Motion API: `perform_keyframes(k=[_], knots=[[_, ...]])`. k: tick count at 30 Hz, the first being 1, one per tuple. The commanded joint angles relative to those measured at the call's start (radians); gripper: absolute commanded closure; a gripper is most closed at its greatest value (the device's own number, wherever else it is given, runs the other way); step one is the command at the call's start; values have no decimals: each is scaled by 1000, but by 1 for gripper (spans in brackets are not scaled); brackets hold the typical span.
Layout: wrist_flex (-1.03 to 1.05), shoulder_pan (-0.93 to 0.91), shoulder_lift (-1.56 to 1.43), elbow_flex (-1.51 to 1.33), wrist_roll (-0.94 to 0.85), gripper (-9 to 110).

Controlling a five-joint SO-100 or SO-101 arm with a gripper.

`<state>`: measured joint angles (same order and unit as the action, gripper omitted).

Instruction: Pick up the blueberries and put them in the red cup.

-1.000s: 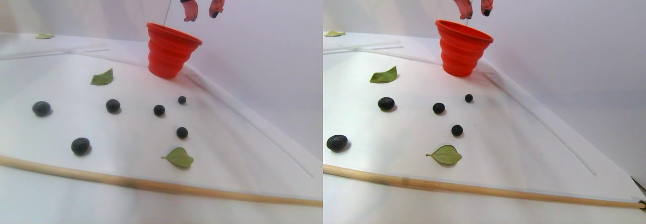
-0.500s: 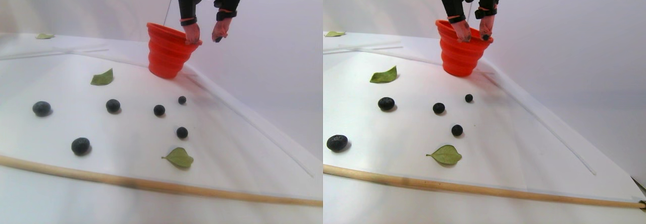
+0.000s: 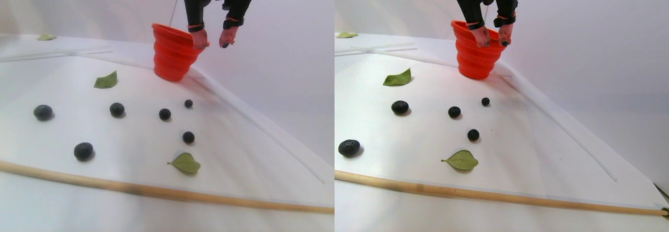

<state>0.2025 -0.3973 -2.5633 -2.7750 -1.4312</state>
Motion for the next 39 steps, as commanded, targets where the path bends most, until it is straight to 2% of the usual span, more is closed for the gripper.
perform_keyframes(k=[1,16,39], knots=[[-43,-49,0,-9,-11,88],[-348,-44,348,21,-3,88],[-629,44,669,112,31,87]])
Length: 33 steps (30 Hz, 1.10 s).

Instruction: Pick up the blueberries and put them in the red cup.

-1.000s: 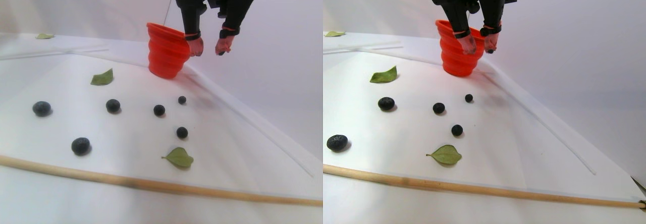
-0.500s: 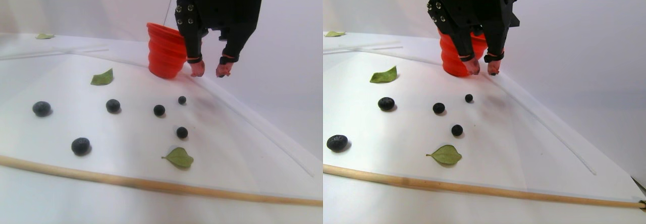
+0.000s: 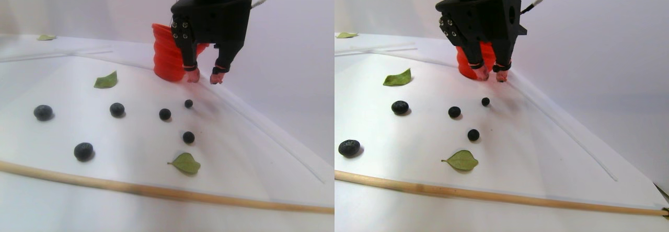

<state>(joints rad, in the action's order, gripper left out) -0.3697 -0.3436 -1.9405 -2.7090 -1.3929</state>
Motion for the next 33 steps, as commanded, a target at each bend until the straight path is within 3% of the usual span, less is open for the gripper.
perform_keyframes(k=[1,33], knots=[[-64,-8,71,58,-9,87],[-133,48,287,204,175,84]])
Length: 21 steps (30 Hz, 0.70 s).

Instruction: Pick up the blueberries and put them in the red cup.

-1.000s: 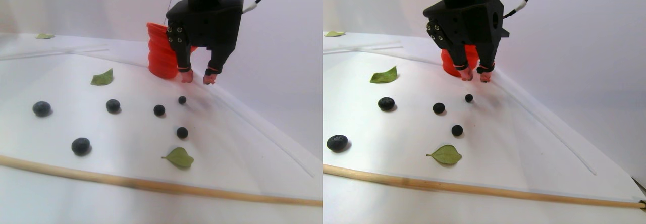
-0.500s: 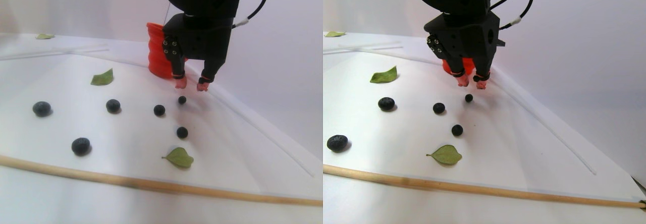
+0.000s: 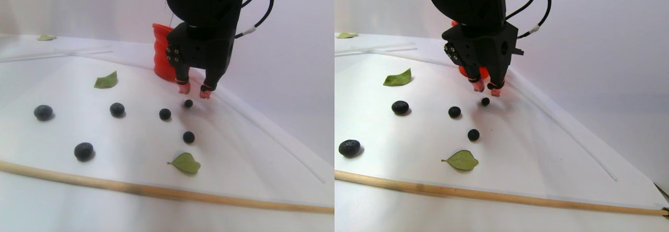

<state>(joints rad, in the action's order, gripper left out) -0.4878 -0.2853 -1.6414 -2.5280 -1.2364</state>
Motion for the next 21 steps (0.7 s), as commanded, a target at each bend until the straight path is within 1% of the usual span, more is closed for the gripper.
perform_keyframes(k=[1,21], knots=[[-17,-11,-8,26,25,84],[-97,15,123,95,64,84]])
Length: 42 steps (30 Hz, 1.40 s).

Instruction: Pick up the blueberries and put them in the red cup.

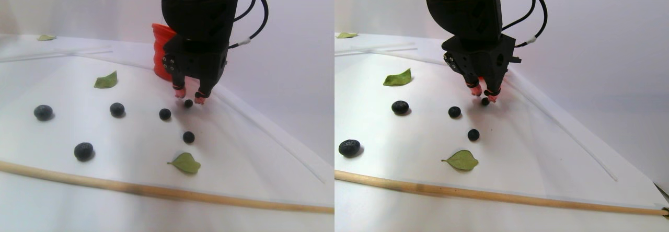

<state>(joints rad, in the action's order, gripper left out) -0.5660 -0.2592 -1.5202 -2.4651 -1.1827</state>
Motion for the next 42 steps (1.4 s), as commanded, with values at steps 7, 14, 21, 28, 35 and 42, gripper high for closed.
perform_keyframes(k=[7,14,21,28,35,42], knots=[[-23,-6,18,49,21,84],[-43,-9,58,71,17,84],[-44,-11,72,87,20,84],[-60,-15,97,97,15,85],[-66,-17,110,103,14,87],[-87,-18,130,103,9,89]])
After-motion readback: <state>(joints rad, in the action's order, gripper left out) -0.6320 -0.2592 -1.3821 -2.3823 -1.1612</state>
